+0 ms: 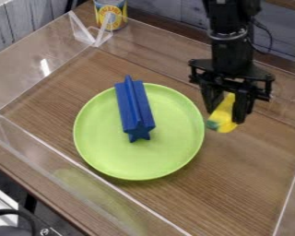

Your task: Remove the banana from inside the green plate and put it on the table

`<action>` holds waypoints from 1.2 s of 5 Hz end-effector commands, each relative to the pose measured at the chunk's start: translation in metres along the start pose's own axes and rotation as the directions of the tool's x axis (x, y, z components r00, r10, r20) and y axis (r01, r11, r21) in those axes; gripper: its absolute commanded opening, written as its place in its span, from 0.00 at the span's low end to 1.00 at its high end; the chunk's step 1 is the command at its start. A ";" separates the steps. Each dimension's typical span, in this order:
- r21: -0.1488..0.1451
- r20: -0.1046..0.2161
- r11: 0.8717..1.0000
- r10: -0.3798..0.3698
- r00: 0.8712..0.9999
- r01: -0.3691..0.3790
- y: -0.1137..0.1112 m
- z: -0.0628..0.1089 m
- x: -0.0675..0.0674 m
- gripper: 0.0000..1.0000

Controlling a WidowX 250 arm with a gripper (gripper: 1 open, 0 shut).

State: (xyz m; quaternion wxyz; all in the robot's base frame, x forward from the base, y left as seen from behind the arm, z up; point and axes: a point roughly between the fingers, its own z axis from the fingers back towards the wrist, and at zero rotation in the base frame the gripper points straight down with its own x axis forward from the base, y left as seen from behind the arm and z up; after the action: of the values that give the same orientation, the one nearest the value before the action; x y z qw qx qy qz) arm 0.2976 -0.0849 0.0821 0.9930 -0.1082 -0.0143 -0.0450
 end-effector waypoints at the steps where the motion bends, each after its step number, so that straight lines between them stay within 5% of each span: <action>1: -0.010 0.067 1.000 -0.020 0.998 0.020 -0.013 0.017 0.003 0.00; 6: -0.009 0.017 1.000 -0.014 1.000 0.014 -0.017 -0.008 -0.001 0.00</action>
State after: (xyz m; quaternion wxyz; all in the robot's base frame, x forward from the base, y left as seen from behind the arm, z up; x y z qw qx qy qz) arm 0.2922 -0.1015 0.0689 0.9928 -0.1093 -0.0064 -0.0490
